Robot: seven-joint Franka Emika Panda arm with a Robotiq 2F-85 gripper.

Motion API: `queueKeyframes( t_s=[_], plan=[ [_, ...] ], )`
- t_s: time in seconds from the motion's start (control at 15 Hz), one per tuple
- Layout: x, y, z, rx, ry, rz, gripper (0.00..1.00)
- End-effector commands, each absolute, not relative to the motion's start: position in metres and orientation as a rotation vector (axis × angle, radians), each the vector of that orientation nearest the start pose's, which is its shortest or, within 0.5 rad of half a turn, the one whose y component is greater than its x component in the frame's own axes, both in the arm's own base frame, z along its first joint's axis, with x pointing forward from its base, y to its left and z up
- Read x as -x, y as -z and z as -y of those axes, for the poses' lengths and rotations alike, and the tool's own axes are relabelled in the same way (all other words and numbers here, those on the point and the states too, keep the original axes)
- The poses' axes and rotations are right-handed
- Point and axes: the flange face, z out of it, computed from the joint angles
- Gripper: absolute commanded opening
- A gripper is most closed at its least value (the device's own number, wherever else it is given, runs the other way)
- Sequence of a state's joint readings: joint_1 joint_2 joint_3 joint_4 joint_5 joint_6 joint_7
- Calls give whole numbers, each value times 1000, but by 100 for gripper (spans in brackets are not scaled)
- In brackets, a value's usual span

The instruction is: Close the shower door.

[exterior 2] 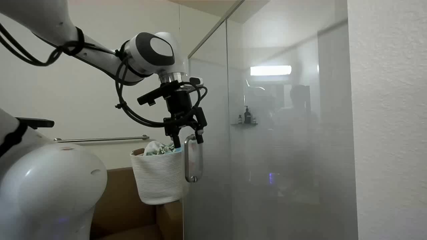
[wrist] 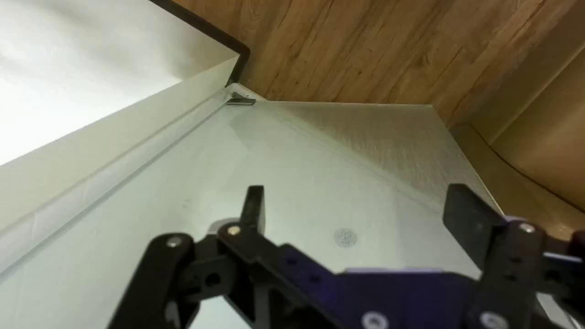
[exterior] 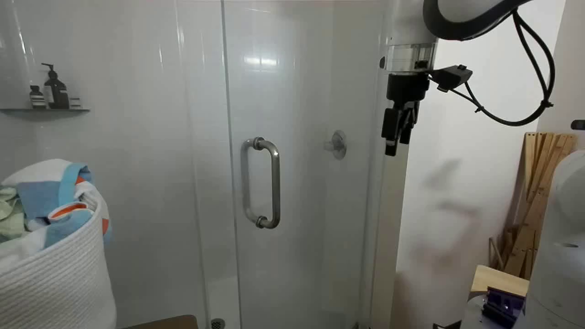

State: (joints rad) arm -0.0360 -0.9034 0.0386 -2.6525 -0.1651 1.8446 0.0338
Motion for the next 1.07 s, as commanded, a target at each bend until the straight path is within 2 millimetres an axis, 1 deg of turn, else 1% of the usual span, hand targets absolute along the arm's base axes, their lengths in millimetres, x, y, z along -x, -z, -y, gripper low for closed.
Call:
queueKeyframes(
  t_s=[0.0,0.8,1.0],
  plan=[
    [-293,-510,11,3328,160,-12,100],
    [-293,-510,11,3328,160,-12,100],
    [-304,-504,15,3318,224,-36,100]
  ],
)
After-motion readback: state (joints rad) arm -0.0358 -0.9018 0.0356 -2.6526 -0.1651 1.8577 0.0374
